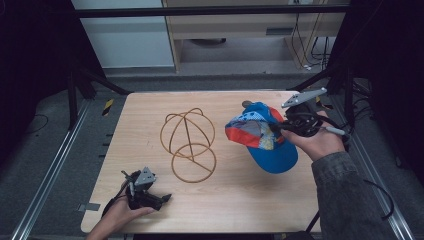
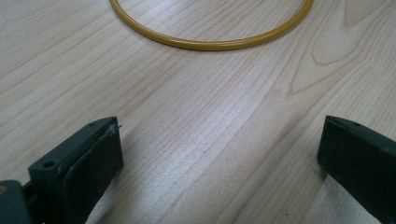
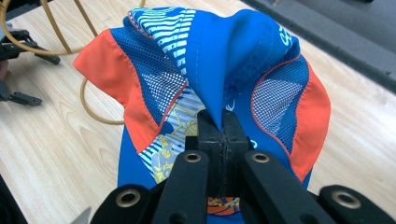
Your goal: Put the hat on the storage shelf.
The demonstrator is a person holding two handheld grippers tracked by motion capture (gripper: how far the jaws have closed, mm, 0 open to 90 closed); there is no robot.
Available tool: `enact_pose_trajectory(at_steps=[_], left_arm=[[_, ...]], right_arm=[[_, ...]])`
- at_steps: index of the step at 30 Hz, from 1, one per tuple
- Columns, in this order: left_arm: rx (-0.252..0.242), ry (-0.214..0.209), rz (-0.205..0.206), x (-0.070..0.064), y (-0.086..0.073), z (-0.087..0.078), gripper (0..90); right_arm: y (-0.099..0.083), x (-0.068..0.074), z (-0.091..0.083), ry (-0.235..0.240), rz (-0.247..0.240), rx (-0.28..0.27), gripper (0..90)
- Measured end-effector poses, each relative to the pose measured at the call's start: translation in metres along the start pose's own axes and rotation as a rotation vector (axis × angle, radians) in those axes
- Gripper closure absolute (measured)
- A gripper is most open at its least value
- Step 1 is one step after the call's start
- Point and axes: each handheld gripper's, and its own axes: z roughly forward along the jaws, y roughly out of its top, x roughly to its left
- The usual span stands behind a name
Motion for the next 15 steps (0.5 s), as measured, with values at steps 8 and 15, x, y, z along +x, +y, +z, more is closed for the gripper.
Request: enact_pose_trajectory(at_steps=[8, 15], left_arm=[[0.000, 0.000, 0.001, 0.000, 0.000, 0.000, 0.0], [0.001, 0.003, -0.003, 0.000, -0.001, -0.001, 0.0]], right_arm=[[0.017, -0.001, -0.013, -0.006, 0.000, -0.042, 90.0], [0.038, 0.006, -0.025, -0.002, -0.020, -0.100, 90.0]])
